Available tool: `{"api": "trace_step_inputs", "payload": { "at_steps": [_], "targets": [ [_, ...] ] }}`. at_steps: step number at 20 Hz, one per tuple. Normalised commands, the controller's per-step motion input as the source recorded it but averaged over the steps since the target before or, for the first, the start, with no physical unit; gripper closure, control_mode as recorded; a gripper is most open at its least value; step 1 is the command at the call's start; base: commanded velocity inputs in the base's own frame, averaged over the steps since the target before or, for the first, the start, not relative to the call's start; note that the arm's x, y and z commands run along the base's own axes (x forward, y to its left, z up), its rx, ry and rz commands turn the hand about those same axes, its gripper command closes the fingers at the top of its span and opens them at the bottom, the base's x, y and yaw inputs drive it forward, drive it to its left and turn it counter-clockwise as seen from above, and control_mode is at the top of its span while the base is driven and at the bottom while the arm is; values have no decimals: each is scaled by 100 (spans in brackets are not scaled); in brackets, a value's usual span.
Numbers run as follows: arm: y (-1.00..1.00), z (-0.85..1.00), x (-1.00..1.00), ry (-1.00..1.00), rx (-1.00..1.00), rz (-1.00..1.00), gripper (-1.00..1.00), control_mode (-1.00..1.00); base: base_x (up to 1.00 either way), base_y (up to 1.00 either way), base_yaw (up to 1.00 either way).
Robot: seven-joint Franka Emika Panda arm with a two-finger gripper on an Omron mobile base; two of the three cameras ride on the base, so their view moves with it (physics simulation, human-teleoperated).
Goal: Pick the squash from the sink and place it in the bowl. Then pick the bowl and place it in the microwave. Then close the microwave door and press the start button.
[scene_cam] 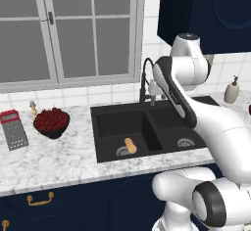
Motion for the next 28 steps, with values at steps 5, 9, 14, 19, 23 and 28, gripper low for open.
{"api": "trace_step_inputs", "payload": {
  "at_steps": [5, 9, 14, 19, 23, 28],
  "targets": [
    [39, -6, 9, 0, -12, -8, -100, -100, 0, 0, 0],
    [83, -81, 35, 2, -16, -22, -100, -100, 0, 0, 0],
    [39, -77, 27, 22, -3, -10, -100, -100, 0, 0, 0],
    [6, -95, 73, 25, 0, -1, -100, -100, 0, 0, 0],
    [-2, -98, 43, 11, 1, 0, -100, -100, 0, 0, 0],
    [-3, -61, 5, 7, 0, -2, -100, -100, 0, 0, 0]
  ]
}}
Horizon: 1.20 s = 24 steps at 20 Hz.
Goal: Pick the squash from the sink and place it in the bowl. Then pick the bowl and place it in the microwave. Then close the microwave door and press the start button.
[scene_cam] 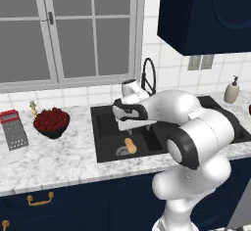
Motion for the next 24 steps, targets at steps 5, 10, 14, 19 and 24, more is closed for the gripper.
{"api": "trace_step_inputs", "payload": {
  "at_steps": [5, 10, 14, 19, 24],
  "targets": [
    [-15, -87, 0, 3, 0, 0, -100, -100, 0, 0, 0],
    [-2, -76, 0, 0, 0, 0, -100, -100, 0, 0, 0],
    [0, -36, 22, 0, 0, 0, -100, -100, 0, 0, 0],
    [0, -39, 45, -1, 0, 0, -100, -100, 0, 0, 0],
    [0, -42, 52, -3, 0, 0, -100, -100, 0, 0, 0]
  ]
}}
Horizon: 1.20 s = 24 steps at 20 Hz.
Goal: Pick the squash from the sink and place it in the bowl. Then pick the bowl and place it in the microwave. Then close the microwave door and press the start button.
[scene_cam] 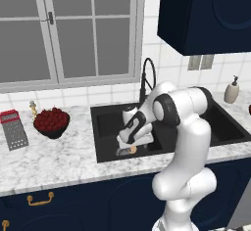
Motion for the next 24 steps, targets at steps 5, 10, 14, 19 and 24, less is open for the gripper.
{"api": "trace_step_inputs", "payload": {
  "at_steps": [5, 10, 14, 19, 24],
  "targets": [
    [0, -43, 46, -1, 0, 0, -100, -100, 0, 0, 0],
    [0, -43, 47, -1, 0, 0, -100, -100, 0, 0, 0],
    [0, -33, 45, -4, 0, 0, -100, -100, 0, 0, 0],
    [0, -45, 44, -3, 0, 0, -100, -100, 0, 0, 0],
    [0, -23, 19, -7, 0, 0, 100, -100, 0, 0, 0]
  ]
}}
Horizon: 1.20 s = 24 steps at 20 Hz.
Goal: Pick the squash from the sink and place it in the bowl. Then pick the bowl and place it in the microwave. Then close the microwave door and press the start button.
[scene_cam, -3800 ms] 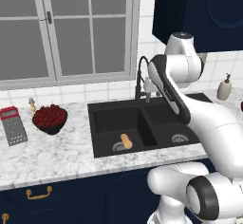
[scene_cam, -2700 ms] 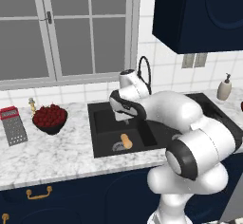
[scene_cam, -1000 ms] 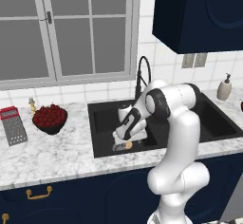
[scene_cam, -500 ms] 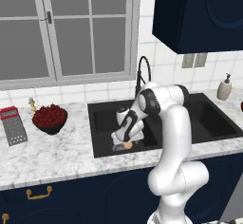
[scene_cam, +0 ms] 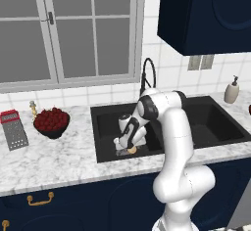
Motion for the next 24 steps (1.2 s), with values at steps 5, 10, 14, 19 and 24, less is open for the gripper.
{"api": "trace_step_inputs", "payload": {
  "at_steps": [5, 10, 14, 19, 24],
  "targets": [
    [0, 15, -7, -2, 1, 2, 100, -100, 0, 0, 0],
    [-1, 100, -34, -1, 1, 7, 100, -100, 0, 0, 0],
    [5, 100, -33, -1, 0, 0, 100, -100, 0, 0, 0],
    [8, 100, -45, 0, 0, 0, 100, -100, 0, 0, 0],
    [10, 100, -51, 0, 0, 0, 100, -100, 0, 0, 0]
  ]
}}
